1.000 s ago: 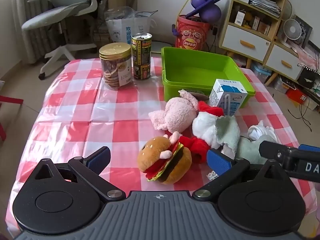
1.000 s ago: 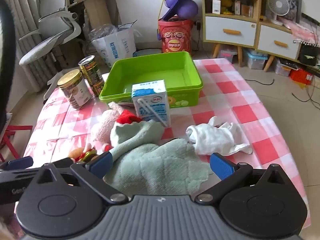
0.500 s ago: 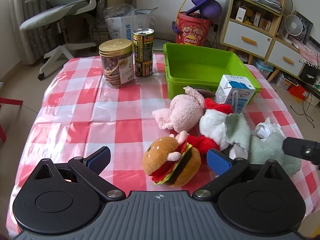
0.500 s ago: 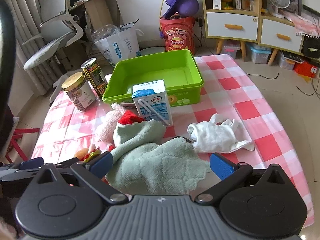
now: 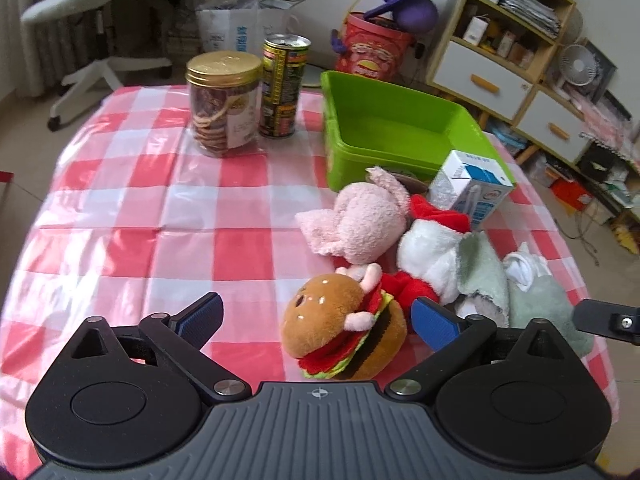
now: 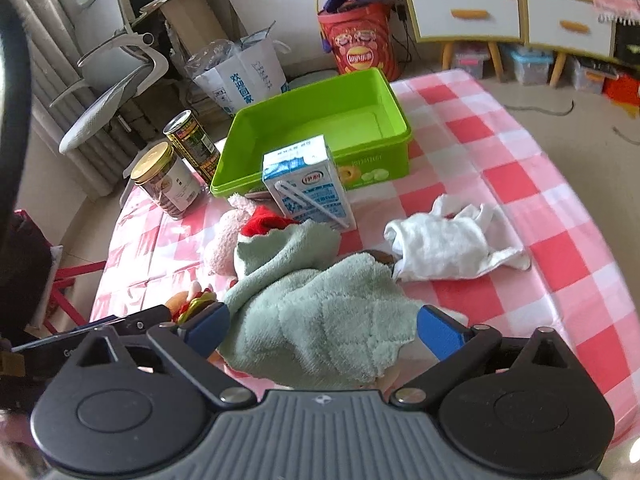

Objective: Organize soft objects
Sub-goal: 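Grasp the hamburger plush with the left tool while the right tool grasps the green towel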

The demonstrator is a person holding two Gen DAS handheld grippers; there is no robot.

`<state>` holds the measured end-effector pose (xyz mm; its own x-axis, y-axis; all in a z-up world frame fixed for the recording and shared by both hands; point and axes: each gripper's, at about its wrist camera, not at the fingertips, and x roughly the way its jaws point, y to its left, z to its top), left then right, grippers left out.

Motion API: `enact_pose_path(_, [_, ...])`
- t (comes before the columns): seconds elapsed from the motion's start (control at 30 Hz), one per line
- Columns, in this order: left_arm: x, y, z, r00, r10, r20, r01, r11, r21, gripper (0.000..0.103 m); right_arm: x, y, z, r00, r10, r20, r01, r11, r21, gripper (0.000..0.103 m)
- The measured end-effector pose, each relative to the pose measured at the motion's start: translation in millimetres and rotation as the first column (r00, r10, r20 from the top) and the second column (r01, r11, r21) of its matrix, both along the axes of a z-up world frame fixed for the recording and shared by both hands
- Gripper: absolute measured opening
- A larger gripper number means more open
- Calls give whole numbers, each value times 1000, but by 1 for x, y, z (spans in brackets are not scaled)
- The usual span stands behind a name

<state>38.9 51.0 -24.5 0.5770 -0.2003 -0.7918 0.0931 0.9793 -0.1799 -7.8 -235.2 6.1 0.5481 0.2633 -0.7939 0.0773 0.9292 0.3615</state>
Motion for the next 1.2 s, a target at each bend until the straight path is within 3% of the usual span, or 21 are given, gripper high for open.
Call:
enact_pose_path(0.2, [3, -7, -10, 997, -74, 4, 74, 997, -25, 92, 7, -6, -13, 999, -20, -45, 24, 995, 97, 68])
enact_pose_path(0.3, [4, -15, -15, 995, -101, 4, 101, 995, 4, 91, 8, -6, -15, 998, -38, -59, 44, 992, 114, 67])
enact_pose_path(0.4, [3, -22, -19, 993, -118, 0, 117, 992, 48, 91, 9, -5, -14, 999, -44, -9, 45, 991, 129, 63])
enact_pose_path(0.53, [2, -29, -26, 991, -131, -8, 131, 985, 114, 91, 12, -3, -15, 999, -46, 12, 45, 995, 94, 57])
enact_pose_path(0.73, [1, -34, -29, 991, -137, -9, 136, 977, 166, 81, 12, -2, -13, 998, -46, 34, 47, 999, -20, 24])
enact_pose_path(0.9, [-1, -36, -27, 991, -132, 7, 129, 974, 184, 70, 9, -3, -9, 998, -16, 65, 17, 1000, -25, 0])
enact_pose_path(1.03, [-1, -35, -25, 992, -127, 15, 122, 976, 183, 64, 8, -2, -6, 997, -2, 82, 5, 999, -33, 0])
enact_pose_path(1.2, [-1, -29, -20, 995, -100, 28, 94, 982, 166, 58, 6, -8, -2, 994, -8, 106, 5, 999, 34, 0])
